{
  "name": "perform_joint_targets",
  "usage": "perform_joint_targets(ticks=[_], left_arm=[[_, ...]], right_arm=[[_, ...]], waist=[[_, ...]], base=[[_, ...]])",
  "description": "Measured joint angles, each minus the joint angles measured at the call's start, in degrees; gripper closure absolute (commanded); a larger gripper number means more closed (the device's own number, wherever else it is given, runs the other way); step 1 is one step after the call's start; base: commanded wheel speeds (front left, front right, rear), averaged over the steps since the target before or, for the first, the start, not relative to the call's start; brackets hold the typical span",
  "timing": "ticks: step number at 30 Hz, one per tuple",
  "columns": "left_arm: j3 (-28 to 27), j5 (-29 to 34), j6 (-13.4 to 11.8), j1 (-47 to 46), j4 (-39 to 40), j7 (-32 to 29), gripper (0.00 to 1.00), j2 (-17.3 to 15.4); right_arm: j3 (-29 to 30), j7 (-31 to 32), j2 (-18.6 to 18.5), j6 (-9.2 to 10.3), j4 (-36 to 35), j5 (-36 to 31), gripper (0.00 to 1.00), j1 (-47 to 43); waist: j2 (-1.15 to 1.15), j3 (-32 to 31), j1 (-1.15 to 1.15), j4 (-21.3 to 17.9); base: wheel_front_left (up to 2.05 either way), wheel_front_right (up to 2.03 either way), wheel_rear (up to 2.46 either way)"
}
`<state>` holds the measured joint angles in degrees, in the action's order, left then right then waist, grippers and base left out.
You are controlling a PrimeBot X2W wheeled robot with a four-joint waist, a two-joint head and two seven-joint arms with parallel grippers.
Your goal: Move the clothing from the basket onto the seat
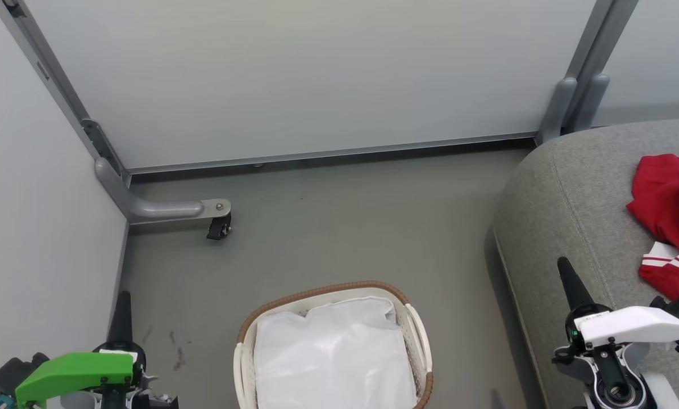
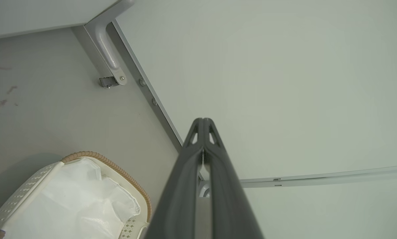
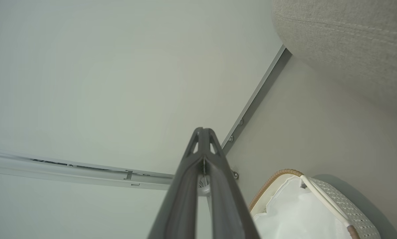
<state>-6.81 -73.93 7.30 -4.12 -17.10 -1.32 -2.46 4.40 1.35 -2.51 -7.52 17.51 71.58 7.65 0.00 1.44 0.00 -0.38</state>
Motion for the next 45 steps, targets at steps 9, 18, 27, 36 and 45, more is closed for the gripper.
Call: perform_joint_targets(ticks=[9, 18, 27, 36, 45], left_arm=[[0.05, -4.16, 0.00, -0.21, 0.54, -1.15, 1.00, -0.03], [0.12, -8.01, 0.00, -0.63, 1.30, -2.24, 1.00, -0.08], [0.16, -11.49, 0.01, -0.96, 1.88, -3.33, 1.00, -0.12], [0.22, -14.85, 0.02, -1.29, 2.35, -4.19, 1.00, -0.16], [0.26, -17.90, 0.02, -1.61, 2.93, -5.16, 1.00, -0.21]], right_arm=[[0.46, 1.18, -0.05, 0.00, -0.70, 4.49, 1.00, -0.20], [0.89, 2.22, -0.09, 0.01, -1.51, 8.90, 1.00, -0.49], [1.30, 3.24, -0.12, 0.01, -2.14, 12.93, 1.00, -0.70], [1.70, 4.20, -0.14, 0.02, -2.75, 16.68, 1.00, -0.90], [2.07, 5.15, -0.16, 0.02, -3.35, 20.25, 1.00, -1.12]], waist=[[0.00, -0.25, 0.00, 0.07], [0.00, -0.50, 0.00, 0.15], [0.00, -0.74, 0.00, 0.22], [0.00, -0.98, 0.00, 0.29], [0.00, -1.23, 0.00, 0.37]], base=[[0.00, 0.00, 0.00], [0.00, 0.00, 0.00], [0.00, 0.00, 0.00], [0.00, 0.00, 0.00], [0.00, 0.00, 0.00]])
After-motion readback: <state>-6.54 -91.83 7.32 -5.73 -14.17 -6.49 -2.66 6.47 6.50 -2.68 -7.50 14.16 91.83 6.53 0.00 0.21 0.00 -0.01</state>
